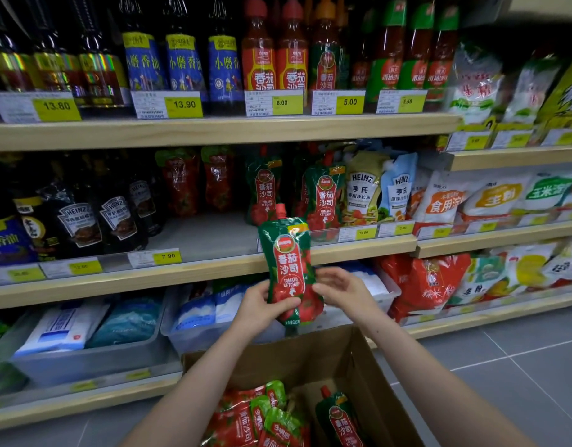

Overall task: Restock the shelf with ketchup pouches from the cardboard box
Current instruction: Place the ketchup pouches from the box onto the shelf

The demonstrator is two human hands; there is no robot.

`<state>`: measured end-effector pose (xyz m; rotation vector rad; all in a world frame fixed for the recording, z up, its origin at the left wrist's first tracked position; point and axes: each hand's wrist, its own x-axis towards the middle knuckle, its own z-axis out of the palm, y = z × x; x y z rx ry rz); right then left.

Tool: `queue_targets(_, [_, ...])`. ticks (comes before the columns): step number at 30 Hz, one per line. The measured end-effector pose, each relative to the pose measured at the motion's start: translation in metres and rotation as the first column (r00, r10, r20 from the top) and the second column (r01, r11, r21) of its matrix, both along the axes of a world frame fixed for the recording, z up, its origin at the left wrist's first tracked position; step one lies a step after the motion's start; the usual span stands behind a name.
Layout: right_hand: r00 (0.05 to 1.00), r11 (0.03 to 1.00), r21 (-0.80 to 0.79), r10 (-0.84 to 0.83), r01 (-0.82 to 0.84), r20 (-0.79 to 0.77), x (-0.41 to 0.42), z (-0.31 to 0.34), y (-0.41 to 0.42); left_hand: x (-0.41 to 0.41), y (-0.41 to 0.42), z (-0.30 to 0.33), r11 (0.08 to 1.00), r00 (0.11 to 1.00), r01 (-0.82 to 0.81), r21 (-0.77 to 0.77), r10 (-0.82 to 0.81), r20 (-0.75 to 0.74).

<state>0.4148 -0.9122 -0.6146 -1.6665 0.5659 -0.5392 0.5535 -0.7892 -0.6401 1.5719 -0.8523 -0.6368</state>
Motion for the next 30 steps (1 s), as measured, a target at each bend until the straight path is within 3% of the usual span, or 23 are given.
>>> queue_targets(4, [0.993, 0.99, -0.12, 0.057, -0.07, -0.108, -0.009, -0.017, 0.0, 0.0, -0.005, 0.009, 0.998, 0.995, -0.046, -0.038, 0.043, -0.091])
queue_targets(9, [0.999, 0.999, -0.035, -0.012, 0.011, -0.038, -0.007, -0.015, 0.0, -0.006, -0.011, 0.008, 0.993, 0.992, -0.109, -0.046, 0.105, -0.076])
queue_targets(14, [0.984, 0.999, -0.019, -0.039, 0.036, -0.176, -0.004, -0.007, -0.005, -0.009, -0.014, 0.008, 0.983, 0.979, -0.179, -0.032, 0.181, 0.096])
queue_targets(18, [0.996, 0.997, -0.069, -0.03, 0.024, -0.085, 0.015, 0.028, 0.005, -0.014, -0.016, 0.014, 0.982, 0.935, -0.18, -0.056, 0.189, 0.3])
queue_targets(21, [0.967, 0.953, -0.205, -0.242, 0.222, -0.082, 0.035, 0.037, 0.019, -0.014, -0.02, 0.016, 0.983, 0.911, -0.171, -0.069, 0.185, 0.369])
queue_targets(25, [0.952, 0.938, -0.167, -0.302, 0.305, 0.044, 0.047, 0.033, 0.028, 0.02, -0.009, 0.017, 1.0, 0.886, -0.011, 0.017, 0.002, 0.464])
queue_targets(27, [0.945, 0.929, -0.173, -0.32, 0.326, 0.063, 0.053, 0.033, 0.03, 0.052, 0.008, 0.02, 0.998, 0.755, -0.057, 0.03, 0.024, 0.655])
queue_targets(28, [0.945, 0.928, -0.178, -0.32, 0.328, 0.071, 0.057, 0.036, 0.03, 0.072, 0.017, 0.023, 0.993, 0.604, -0.113, -0.017, 0.082, 0.793])
queue_targets(30, [0.945, 0.929, -0.179, -0.311, 0.325, 0.101, 0.069, 0.044, 0.03, 0.112, 0.032, 0.031, 0.976, 0.202, -0.198, -0.089, 0.13, 0.971])
